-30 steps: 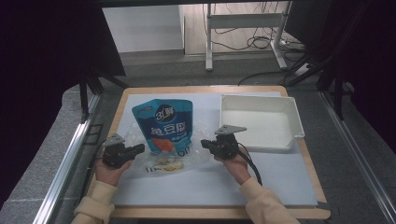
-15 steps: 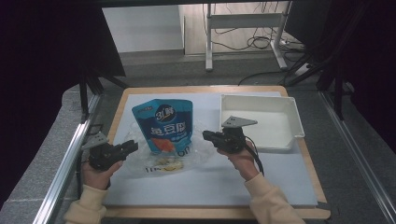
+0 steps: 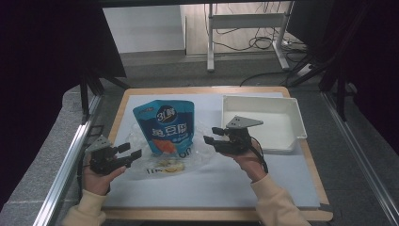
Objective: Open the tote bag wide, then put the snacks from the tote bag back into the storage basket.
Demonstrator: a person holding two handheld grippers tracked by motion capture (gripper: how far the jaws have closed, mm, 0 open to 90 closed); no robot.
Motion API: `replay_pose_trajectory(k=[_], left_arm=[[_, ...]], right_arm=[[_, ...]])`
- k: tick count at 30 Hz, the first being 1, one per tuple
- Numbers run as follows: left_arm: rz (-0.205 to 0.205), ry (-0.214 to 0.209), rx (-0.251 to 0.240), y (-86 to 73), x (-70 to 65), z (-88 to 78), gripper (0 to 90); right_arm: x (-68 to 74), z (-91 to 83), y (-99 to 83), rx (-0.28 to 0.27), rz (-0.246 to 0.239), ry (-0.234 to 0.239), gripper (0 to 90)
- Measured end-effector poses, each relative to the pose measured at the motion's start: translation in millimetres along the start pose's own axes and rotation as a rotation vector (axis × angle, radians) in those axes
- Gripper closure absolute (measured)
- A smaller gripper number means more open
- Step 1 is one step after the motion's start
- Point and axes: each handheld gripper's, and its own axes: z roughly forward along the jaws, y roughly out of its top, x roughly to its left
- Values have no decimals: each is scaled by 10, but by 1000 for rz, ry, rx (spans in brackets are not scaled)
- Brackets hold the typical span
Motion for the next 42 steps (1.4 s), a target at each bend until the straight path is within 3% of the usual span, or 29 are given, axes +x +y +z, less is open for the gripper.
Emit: replay_pose_trajectory(k=[9, 21, 30, 34, 42], left_arm=[[5, -5, 7, 8, -18, 3, 349], [2, -25, 14, 11, -26, 13, 334], [-13, -15, 10, 29, -7, -21, 330], [6, -7, 17, 43, -19, -15, 329], [-5, -23, 15, 60, 4, -1, 329]], right_arm=[[16, -109, 11, -13, 5, -15, 419], [10, -78, 125, -45, 20, -31, 389], [-51, -9, 289, -57, 33, -19, 381], [-35, 20, 405, -63, 7, -21, 379], [-14, 125, 555, -50, -4, -13, 381]])
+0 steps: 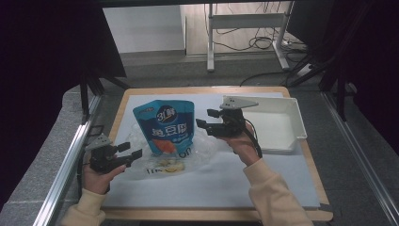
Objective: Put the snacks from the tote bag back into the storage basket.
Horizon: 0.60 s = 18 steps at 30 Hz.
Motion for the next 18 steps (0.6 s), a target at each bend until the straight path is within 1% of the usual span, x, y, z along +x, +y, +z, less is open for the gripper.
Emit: replay_pose_trajectory(k=[4, 6, 7, 9, 12, 14, 16, 18], left_arm=[[11, 0, 9, -12, 6, 0, 326], [-1, -5, 6, -30, 15, -23, 326], [1, -2, 5, -35, 22, -37, 326], [5, 11, -1, -43, 30, -73, 326], [-2, 16, -12, -56, 50, -115, 327], [-6, 19, -16, -56, 63, -117, 327], [-6, 24, -14, -55, 71, -109, 327], [-5, 30, -12, -61, 70, -101, 328]], right_arm=[[35, 70, 45, 3, -3, -5, 382], [59, 109, 50, 5, 4, -7, 382], [72, 129, 55, 7, 8, -11, 382], [100, 161, 78, 7, -2, -24, 382], [122, 223, 130, -1, 2, -24, 385], [122, 294, 152, -4, 12, -8, 394], [123, 379, 166, -1, 12, 12, 414], [122, 466, 179, 7, 11, 25, 450]])
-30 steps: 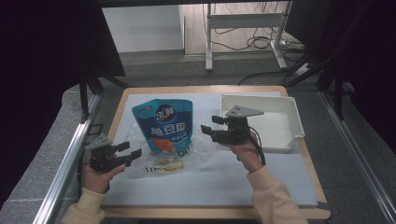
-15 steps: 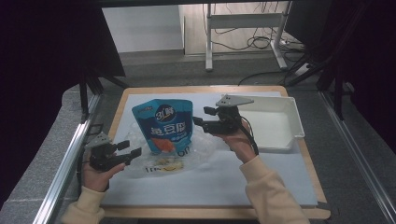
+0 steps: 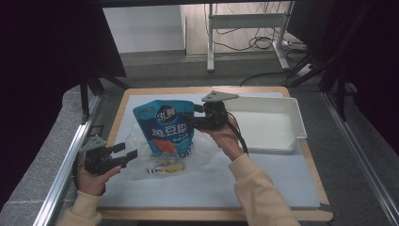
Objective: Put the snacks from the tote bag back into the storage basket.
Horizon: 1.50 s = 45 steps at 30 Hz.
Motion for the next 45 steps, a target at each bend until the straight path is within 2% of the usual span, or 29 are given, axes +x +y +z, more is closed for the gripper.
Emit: replay_pose_trajectory(k=[4, 6, 9, 16, 19, 24, 45], left_arm=[[0, 1, -1, -13, -18, -10, 329], [6, 0, -13, -13, -37, -26, 331], [14, -2, -32, 11, -55, -44, 336], [7, -11, -32, 65, -30, 37, 338], [7, -10, -26, 53, -29, 37, 338], [4, -5, -29, 34, -38, -1, 338], [-6, 14, -18, 22, -29, -13, 338]], right_arm=[[5, 120, 10, 10, -2, 50, 547], [18, 152, 17, 8, -5, 60, 600], [15, 170, 27, 10, -7, 65, 693], [-63, 180, 1, -10, -24, 149, 846], [-92, 187, -9, -19, -32, 174, 862], [-77, 184, -12, -23, -52, 177, 873], [13, 235, -35, -98, -17, 182, 888]])
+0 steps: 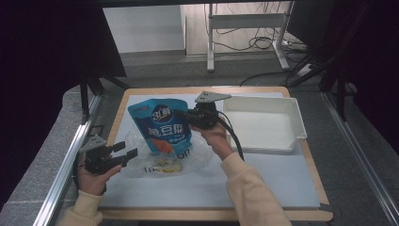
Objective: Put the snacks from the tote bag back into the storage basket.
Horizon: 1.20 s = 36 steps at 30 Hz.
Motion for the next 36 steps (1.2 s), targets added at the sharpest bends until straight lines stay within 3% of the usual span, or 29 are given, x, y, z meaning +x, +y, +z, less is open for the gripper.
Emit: replay_pose_trajectory(k=[18, 36], left_arm=[[-5, 27, 8, -29, 72, -32, 338], [0, 25, 42, -78, 84, 65, 337]], right_arm=[[158, 65, 81, 0, -33, 14, 889], [242, -23, 255, -58, -32, 15, 890]])
